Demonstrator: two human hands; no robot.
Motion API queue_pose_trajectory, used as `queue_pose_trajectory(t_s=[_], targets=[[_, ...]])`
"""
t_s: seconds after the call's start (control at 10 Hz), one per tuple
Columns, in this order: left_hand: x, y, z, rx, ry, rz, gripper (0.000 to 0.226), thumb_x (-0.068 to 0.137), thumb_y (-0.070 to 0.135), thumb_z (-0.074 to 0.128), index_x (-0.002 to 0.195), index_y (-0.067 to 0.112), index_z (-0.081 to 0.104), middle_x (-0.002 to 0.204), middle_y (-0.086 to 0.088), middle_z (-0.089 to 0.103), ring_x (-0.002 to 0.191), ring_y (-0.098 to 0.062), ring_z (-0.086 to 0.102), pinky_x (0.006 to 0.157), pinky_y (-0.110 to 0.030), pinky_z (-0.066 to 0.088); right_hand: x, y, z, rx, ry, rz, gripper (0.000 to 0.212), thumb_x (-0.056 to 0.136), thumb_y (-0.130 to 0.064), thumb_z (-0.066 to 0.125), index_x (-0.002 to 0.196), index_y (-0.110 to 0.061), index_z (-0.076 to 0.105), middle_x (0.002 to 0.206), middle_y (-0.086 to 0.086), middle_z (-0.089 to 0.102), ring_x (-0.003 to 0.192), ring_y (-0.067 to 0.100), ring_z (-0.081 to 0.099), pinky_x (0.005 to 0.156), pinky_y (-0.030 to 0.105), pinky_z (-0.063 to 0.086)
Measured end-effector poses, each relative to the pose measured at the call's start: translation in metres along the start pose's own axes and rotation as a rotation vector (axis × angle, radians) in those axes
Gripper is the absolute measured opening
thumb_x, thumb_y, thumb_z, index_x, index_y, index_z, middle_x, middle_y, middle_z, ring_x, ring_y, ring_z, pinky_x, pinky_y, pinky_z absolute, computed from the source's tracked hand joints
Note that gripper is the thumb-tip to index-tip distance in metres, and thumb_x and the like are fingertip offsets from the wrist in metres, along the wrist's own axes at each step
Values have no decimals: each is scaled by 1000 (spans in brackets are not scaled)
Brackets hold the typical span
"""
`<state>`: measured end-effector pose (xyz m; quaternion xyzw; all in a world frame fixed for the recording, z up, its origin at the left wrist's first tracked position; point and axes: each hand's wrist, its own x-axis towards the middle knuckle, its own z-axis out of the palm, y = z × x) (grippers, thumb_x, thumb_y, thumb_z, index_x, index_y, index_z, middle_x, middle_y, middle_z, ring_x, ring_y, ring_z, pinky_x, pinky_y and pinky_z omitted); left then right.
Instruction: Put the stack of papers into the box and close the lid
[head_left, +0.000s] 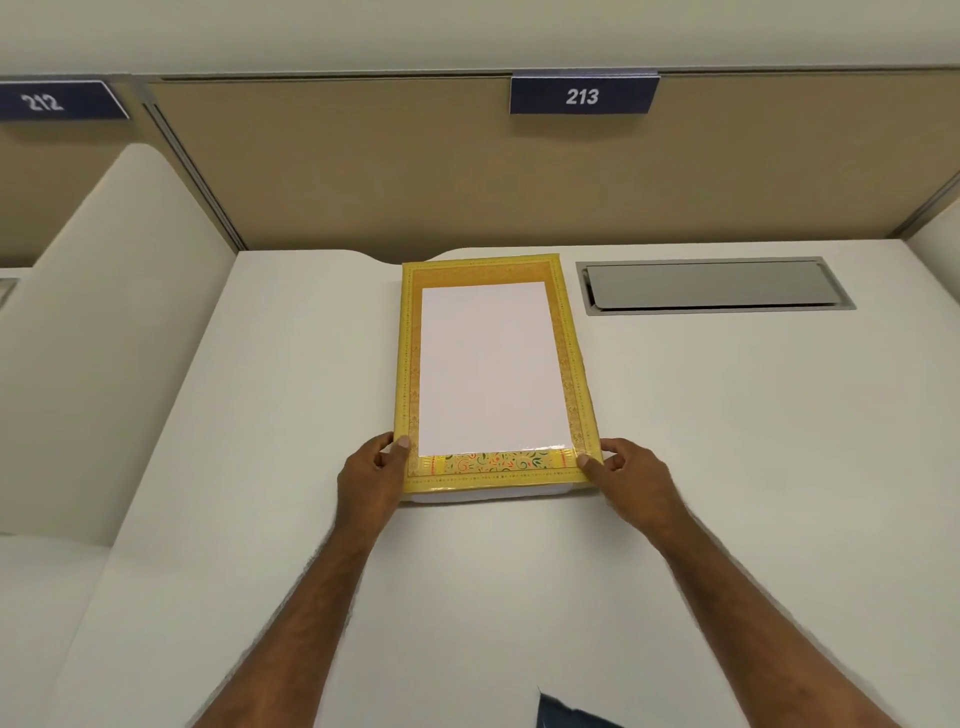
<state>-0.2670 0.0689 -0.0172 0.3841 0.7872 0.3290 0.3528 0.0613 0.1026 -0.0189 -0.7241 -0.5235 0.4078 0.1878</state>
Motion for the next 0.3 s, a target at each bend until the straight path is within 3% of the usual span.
queue_pose_trajectory(t_s=[0.2, 0.3], targets=[[-10, 15, 4, 175, 118, 56, 56, 102, 40, 65, 141, 1, 63, 136, -23, 65, 129, -41, 62, 107, -50, 54, -7, -12, -14, -217, 44, -58, 70, 96, -54, 71, 151, -14, 57, 134, 9, 70, 123, 27, 66, 99, 36, 51], [-22, 65, 10, 227, 195, 269, 52, 103, 34, 66, 141, -1, 61, 138, -24, 62, 133, -43, 58, 108, -51, 49, -7, -37, -45, -285, 234, -235, 71, 99, -58, 64, 154, -14, 54, 152, 10, 59, 142, 31, 53, 113, 44, 46]])
